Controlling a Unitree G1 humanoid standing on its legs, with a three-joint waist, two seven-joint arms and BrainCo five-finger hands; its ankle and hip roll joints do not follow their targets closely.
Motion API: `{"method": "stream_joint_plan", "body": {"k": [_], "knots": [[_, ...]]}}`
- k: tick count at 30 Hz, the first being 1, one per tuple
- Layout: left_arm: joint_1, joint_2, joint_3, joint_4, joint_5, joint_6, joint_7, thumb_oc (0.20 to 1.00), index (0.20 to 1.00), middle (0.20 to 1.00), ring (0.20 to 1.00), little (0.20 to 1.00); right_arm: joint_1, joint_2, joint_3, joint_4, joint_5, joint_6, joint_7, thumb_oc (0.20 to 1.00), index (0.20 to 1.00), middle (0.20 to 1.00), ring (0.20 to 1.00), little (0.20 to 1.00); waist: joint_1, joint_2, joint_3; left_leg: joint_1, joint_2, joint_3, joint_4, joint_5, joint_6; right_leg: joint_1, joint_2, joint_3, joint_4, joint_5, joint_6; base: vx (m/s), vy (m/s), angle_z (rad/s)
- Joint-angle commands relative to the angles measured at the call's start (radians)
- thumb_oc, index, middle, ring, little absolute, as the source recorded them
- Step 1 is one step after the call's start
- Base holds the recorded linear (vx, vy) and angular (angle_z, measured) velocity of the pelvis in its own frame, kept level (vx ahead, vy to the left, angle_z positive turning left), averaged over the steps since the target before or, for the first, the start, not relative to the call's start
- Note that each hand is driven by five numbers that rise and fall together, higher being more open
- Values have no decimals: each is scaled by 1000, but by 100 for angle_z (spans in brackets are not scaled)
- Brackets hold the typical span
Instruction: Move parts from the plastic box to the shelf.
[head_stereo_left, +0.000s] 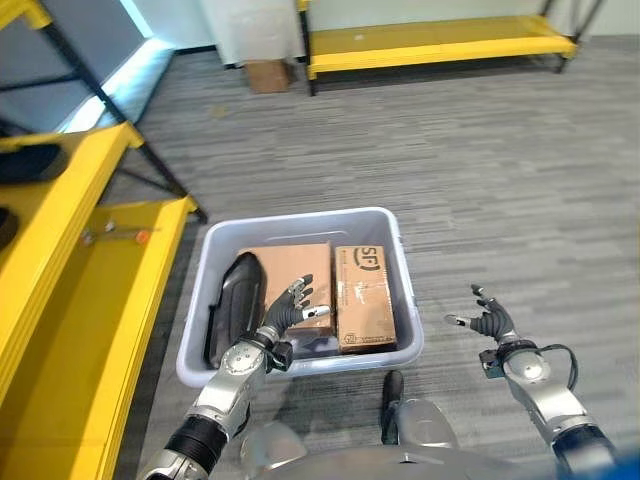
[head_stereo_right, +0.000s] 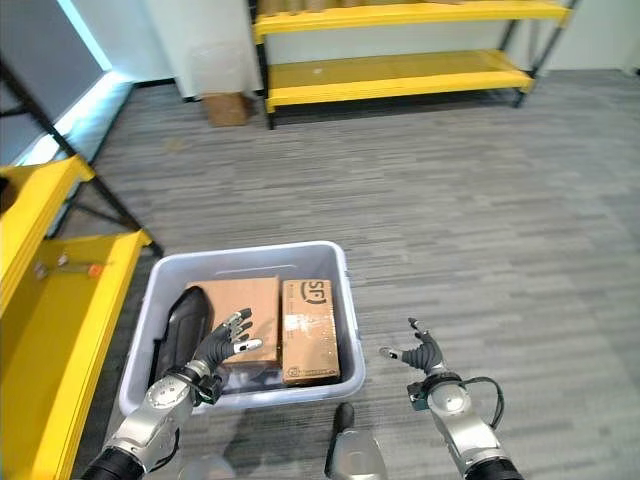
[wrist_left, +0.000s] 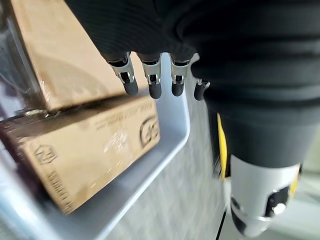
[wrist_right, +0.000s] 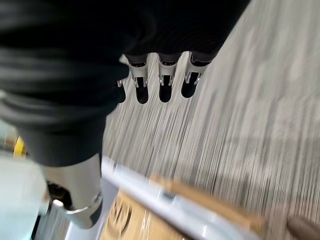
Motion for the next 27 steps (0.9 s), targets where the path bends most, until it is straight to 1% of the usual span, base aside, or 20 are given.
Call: {"method": "stream_joint_plan", "body": {"k": [1, 2, 3, 4, 6, 7, 9, 10, 12, 14, 15, 16, 19, 20, 21, 23, 25, 26, 27], "knots": [[86, 76, 32, -115, 6, -35, 10, 1000, 1000, 1000, 1000, 1000, 31, 26, 2, -71, -86, -25, -38, 1000, 1000, 1000, 1000, 1000, 15, 7, -28, 25, -116, 164, -148, 98, 76, 135, -16, -18, 84, -113, 44, 34, 268, 11], [80, 79, 29, -115, 13, -23, 29, 1000, 1000, 1000, 1000, 1000, 34, 24, -1, -68, -138, -29, -61, 1000, 1000, 1000, 1000, 1000, 10, 5, -26, 31, -124, 174, -157, 81, 81, 137, -23, -16, 80, -105, 53, 22, 201, 13], [68, 84, 22, -100, 18, -14, 66, 1000, 1000, 1000, 1000, 1000, 35, 26, -1, -61, -115, -21, -69, 1000, 1000, 1000, 1000, 1000, 4, -3, -22, 45, -143, 189, -176, 49, 91, 136, -38, -13, 75, -87, 73, 22, 251, 9], [64, 85, 18, -89, 24, -15, 85, 1000, 1000, 1000, 1000, 1000, 37, 33, 0, -61, -94, -9, -73, 1000, 1000, 1000, 1000, 1000, 3, -7, -19, 52, -152, 196, -188, 42, 97, 136, -45, -14, 71, -77, 84, 2, 189, -2], [58, 85, 16, -77, 51, -22, 139, 1000, 1000, 1000, 1000, 1000, 39, 50, 2, -60, -93, -15, -88, 1000, 1000, 1000, 1000, 1000, 8, -16, -10, 53, -155, 200, -194, 39, 101, 136, -55, -15, 59, -62, 99, -52, 79, 25], [33, 85, 21, -65, 58, -19, 243, 1000, 1000, 1000, 1000, 1000, 34, 70, 15, -79, -96, -22, -88, 1000, 1000, 1000, 1000, 1000, 20, -35, 9, 40, -153, 203, -194, 36, 104, 129, -65, -20, 47, -48, 116, -84, 44, 24], [22, 84, 26, -65, 60, -18, 266, 1000, 1000, 1000, 1000, 1000, 31, 76, 21, -94, -100, -18, -93, 1000, 1000, 1000, 1000, 1000, 27, -42, 18, 32, -151, 203, -194, 37, 103, 125, -68, -25, 44, -45, 122, -85, 14, 14], [10, 83, 33, -69, 72, 2, 284, 1000, 1000, 1000, 1000, 1000, 24, 79, 28, -110, -93, -6, -97, 1000, 1000, 1000, 1000, 1000, 37, -50, 29, 15, -147, 199, -190, 41, 100, 117, -71, -30, 44, -44, 126, -75, -8, 14], [-3, 80, 35, -65, 80, 0, 307, 1000, 1000, 1000, 1000, 1000, 13, 80, 33, -111, -85, -2, -103, 1000, 1000, 1000, 1000, 1000, 43, -55, 38, -1, -142, 195, -186, 46, 96, 109, -71, -34, 46, -45, 127, -83, -17, 10], [-36, 76, 39, -61, 91, -9, 388, 1000, 1000, 1000, 1000, 1000, -16, 82, 51, -101, -76, -15, -118, 1000, 1000, 1000, 1000, 1000, 57, -64, 58, -36, -132, 188, -175, 52, 89, 92, -70, -41, 49, -48, 127, -130, -51, 9], [-53, 76, 42, -62, 99, -5, 440, 1000, 1000, 1000, 1000, 1000, -31, 82, 57, -98, -73, -17, -125, 1000, 1000, 1000, 1000, 1000, 62, -67, 69, -53, -127, 184, -168, 54, 85, 85, -68, -44, 51, -50, 126, -109, -74, 7], [-63, 76, 43, -62, 111, -3, 470, 1000, 1000, 1000, 1000, 1000, -40, 82, 61, -96, -74, -17, -126, 1000, 1000, 1000, 1000, 1000, 65, -69, 75, -63, -124, 181, -162, 54, 83, 80, -66, -45, 52, -52, 125, -85, -68, 11], [-103, 74, 40, -46, 143, 25, 481, 1000, 1000, 1000, 1000, 1000, -79, 83, 83, -87, -60, -16, -142, 1000, 1000, 1000, 1000, 1000, 74, -84, 100, -106, -106, 173, -125, 55, 74, 59, -54, -46, 63, -57, 116, -93, -106, 6], [-121, 69, 29, -35, 181, 42, 507, 1000, 1000, 1000, 1000, 1000, -96, 84, 93, -79, -50, -20, -150, 1000, 1000, 1000, 1000, 1000, 77, -92, 112, -125, -97, 171, -109, 56, 69, 50, -47, -48, 67, -59, 111, -90, -116, -2], [-130, 67, 21, -28, 193, 47, 521, 1000, 1000, 1000, 1000, 1000, -105, 84, 99, -77, -48, -23, -153, 1000, 1000, 1000, 1000, 1000, 77, -97, 119, -133, -92, 171, -102, 57, 66, 46, -43, -49, 69, -61, 108, -84, -118, 0], [-163, 51, -3, 8, 236, 48, 604, 1000, 1000, 1000, 1000, 1000, -132, 83, 118, -67, -54, -32, -163, 1000, 1000, 1000, 1000, 1000, 76, -111, 139, -163, -78, 173, -82, 60, 58, 28, -29, -48, 72, -65, 100, -73, -105, -3], [-194, 42, -15, 40, 222, 43, 655, 1000, 1000, 1000, 1000, 1000, -145, 80, 134, -62, -51, -35, -167, 1000, 1000, 1000, 1000, 1000, 71, -121, 150, -181, -70, 176, -71, 60, 54, 14, -18, -46, 73, -66, 95, -77, -96, -19], [-252, 29, -24, 95, 246, 55, 724, 1000, 1000, 1000, 1000, 1000, -161, 78, 151, -55, -28, -43, -168, 1000, 1000, 1000, 1000, 1000, 59, -141, 171, -218, -54, 179, -40, 60, 46, -15, -2, -38, 79, -65, 86, -118, -125, -19], [-291, 7, -26, 150, 215, 62, 765, 1000, 1000, 1000, 1000, 1000, -171, 76, 157, -50, -17, -48, -171, 1000, 1000, 1000, 1000, 1000, 50, -154, 190, -245, -41, 181, -9, 54, 42, -37, 5, -34, 92, -66, 84, -117, -120, -21]]}}
